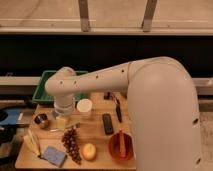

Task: Place fork in paper cup

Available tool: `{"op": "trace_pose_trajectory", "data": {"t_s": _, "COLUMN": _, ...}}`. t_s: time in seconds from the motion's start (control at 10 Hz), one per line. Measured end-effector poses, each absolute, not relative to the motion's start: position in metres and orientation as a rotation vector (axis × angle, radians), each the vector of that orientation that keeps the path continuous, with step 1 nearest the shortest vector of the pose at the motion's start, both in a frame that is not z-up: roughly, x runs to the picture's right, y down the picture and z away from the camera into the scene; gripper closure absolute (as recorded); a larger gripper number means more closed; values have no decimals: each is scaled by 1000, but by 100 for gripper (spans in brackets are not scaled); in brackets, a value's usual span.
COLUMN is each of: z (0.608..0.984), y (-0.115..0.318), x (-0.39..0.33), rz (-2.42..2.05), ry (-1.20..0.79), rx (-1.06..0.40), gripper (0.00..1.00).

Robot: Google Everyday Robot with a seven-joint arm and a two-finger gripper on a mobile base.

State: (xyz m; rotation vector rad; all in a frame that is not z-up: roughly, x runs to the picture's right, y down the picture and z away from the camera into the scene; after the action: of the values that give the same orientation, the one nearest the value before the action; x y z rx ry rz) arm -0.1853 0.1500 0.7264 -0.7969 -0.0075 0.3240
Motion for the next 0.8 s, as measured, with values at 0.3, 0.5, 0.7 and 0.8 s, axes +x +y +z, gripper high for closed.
{"op": "trace_pose_trajectory", "data": {"t_s": 0.3, "z": 732, "y": 152, "x": -190, "rz": 320, "ry": -19, "rx": -815, "gripper": 28}}
{"op": "trace_pose_trajectory", "data": {"t_s": 0.5, "z": 746, "y": 163, "x": -202, "rz": 311, "ry": -22, "rx": -846, "gripper": 28}}
{"op": "trace_pose_trajectory", "data": {"t_s": 0.7, "z": 757, "y": 168, "x": -207, "rz": 314, "ry": -9, "rx": -870, "gripper": 28}}
{"op": "trace_pose_trajectory", "data": {"t_s": 0.8, "z": 761, "y": 170, "x": -210, "rz": 313, "ry": -4, "rx": -879, "gripper": 28}}
